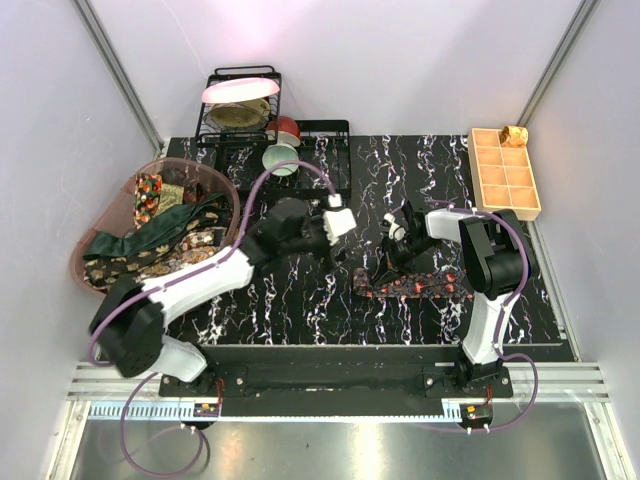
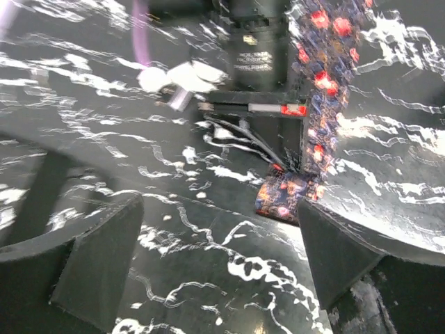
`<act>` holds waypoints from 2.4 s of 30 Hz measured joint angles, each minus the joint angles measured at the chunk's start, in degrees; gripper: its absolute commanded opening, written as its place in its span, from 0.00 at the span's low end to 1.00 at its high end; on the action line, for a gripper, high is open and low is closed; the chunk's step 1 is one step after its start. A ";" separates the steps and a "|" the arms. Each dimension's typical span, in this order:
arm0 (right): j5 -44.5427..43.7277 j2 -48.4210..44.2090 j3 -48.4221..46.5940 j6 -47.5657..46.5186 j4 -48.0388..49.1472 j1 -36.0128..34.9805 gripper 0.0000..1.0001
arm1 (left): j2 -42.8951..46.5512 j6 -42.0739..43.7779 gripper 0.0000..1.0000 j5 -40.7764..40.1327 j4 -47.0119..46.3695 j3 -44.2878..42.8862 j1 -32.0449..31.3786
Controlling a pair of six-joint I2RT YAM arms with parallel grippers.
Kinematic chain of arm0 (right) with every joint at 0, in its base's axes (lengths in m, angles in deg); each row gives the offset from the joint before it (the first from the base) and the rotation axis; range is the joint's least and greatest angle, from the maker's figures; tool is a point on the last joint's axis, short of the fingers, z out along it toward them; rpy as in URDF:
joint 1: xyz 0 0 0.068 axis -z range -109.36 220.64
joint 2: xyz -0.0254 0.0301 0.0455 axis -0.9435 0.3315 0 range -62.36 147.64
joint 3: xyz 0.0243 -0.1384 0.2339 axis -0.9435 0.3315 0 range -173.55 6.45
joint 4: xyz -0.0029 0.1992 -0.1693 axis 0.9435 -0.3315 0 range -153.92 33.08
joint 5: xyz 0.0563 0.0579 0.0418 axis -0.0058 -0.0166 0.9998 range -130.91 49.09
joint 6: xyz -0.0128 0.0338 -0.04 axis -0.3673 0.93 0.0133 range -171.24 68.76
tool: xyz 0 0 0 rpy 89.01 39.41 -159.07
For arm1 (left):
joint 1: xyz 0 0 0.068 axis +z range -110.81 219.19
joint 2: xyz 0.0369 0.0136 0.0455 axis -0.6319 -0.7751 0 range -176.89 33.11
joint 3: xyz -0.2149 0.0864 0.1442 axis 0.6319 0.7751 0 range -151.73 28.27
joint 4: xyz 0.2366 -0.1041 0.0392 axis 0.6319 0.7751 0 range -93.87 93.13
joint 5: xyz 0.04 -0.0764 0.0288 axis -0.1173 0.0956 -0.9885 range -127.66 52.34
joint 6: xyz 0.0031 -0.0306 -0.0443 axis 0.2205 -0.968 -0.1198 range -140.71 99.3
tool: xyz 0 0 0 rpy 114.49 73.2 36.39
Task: Roll the ties
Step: Roll the tie at the center of the board.
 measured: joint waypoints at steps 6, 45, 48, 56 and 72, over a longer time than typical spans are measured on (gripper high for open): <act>-0.48 -0.11 -0.15 -0.57 -0.13 -0.26 0.00 | 1.09 -1.70 0.99 2.05 -0.81 -1.73 1.66; -1.18 -0.66 -0.42 -1.36 -0.44 -0.76 0.00 | -29.62 14.99 0.49 0.04 16.87 -15.76 -8.15; -1.84 -1.51 -0.39 -1.49 -0.92 -0.90 0.00 | -29.62 14.99 0.46 -0.72 16.94 -15.78 -8.61; -4.13 -3.98 0.17 -1.75 -1.18 -1.38 0.00 | -29.59 15.04 0.52 -2.01 16.46 -15.78 -9.07; -1.36 0.92 -1.75 0.37 -1.90 -0.90 0.00 | -25.55 13.44 0.73 0.48 12.92 -9.66 -5.70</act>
